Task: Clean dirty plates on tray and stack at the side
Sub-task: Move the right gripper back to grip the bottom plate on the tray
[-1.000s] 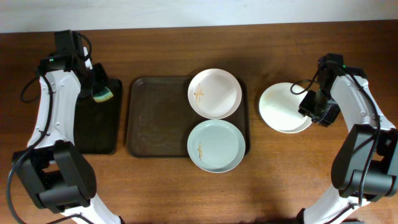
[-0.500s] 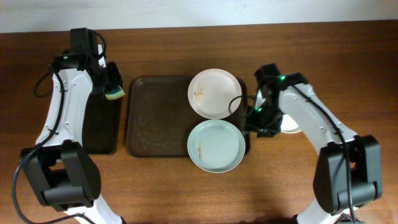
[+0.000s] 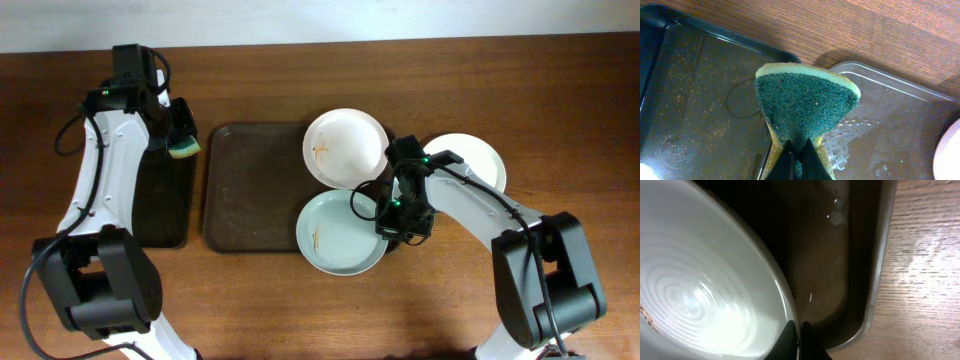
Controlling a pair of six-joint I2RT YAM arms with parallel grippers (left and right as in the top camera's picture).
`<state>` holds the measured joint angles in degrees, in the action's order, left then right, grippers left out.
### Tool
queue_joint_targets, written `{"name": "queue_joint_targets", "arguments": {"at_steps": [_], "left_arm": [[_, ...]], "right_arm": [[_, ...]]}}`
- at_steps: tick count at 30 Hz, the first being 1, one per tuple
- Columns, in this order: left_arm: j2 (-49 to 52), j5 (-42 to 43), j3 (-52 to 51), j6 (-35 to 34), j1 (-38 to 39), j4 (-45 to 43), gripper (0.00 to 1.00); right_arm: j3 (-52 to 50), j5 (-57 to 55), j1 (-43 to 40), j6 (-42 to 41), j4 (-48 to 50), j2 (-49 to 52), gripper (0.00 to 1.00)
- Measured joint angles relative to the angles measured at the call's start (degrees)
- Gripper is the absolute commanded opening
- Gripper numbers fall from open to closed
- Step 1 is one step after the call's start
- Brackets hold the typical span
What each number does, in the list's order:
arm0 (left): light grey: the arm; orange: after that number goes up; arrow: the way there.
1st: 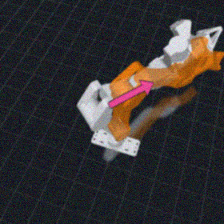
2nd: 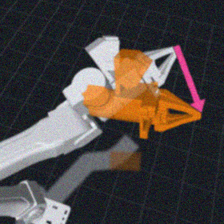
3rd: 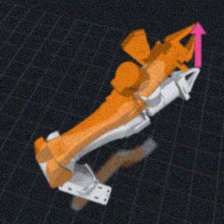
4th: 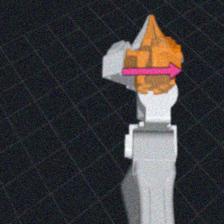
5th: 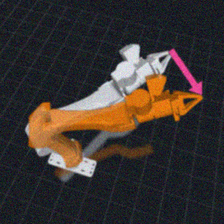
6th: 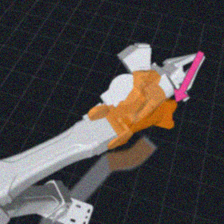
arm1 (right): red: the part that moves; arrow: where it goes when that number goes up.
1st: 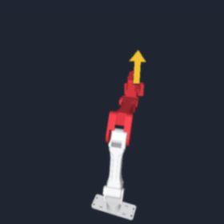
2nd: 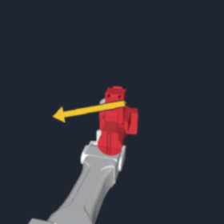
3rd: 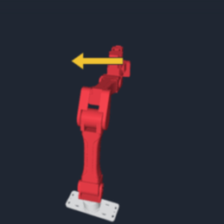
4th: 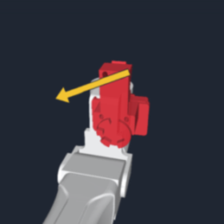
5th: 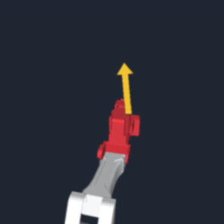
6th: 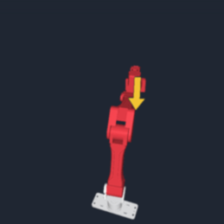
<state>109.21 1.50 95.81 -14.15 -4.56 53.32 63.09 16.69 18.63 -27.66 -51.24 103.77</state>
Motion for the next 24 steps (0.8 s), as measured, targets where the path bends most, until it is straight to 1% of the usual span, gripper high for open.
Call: {"name": "queue_joint_targets", "arguments": {"at_steps": [2, 5, 7, 9, 10, 11, 13, 18, 21, 22, 24], "left_arm": [[0.0, 0.02, 0.0, 0.0, 0.0, 0.0, 0.01], [0.0, 0.02, 0.0, 0.0, 0.0, 0.0, 0.01], [0.0, 0.02, 0.0, 0.0, 0.0, 0.0, 0.01], [0.0, 0.04, 0.0, 0.0, 0.0, 0.26, 0.01], [0.0, 0.02, 0.02, 0.0, 0.0, 0.94, 0.01], [0.0, 0.02, 0.02, 0.0, 0.0, 1.79, 0.01], [0.0, 0.02, 0.02, 0.0, 0.0, 3.04, 0.01], [0.0, 0.02, 0.02, 0.0, 0.0, 3.02, 0.01], [0.0, 0.02, 0.02, 0.0, 0.0, 2.99, 0.01], [0.0, 0.04, 0.02, 0.0, 0.0, 3.02, 0.01], [0.0, 0.02, 0.02, 0.0, 0.0, 3.04, 0.01]], "right_arm": [[0.09, 2.4, 0.13, 1.14, -0.35, -0.02, 0.04], [1.53, 3.02, 1.57, 1.84, 0.15, -0.02, 0.04], [6.08, 2.91, 4.63, 1.6, 2.86, -0.07, 0.04], [11.19, 2.89, 8.87, -1.29, 10.88, -0.31, 0.04], [11.54, 1.6, 10.71, -3.5, 14.1, -0.59, 0.04], [11.61, 0.33, 11.76, -4.94, 15.13, -0.61, 0.04], [11.61, -3.21, 14.32, -7.96, 16.24, -0.59, 0.04], [11.61, -10.54, 19.1, -12.9, 15.93, 1.2, 0.04], [11.61, -12.33, 19.5, -14.67, 15.91, 3.45, 0.04], [11.61, -12.68, 19.5, -14.91, 15.91, 4.13, 0.07], [11.61, -12.83, 19.5, -15.72, 15.96, 5.07, 0.2]]}}
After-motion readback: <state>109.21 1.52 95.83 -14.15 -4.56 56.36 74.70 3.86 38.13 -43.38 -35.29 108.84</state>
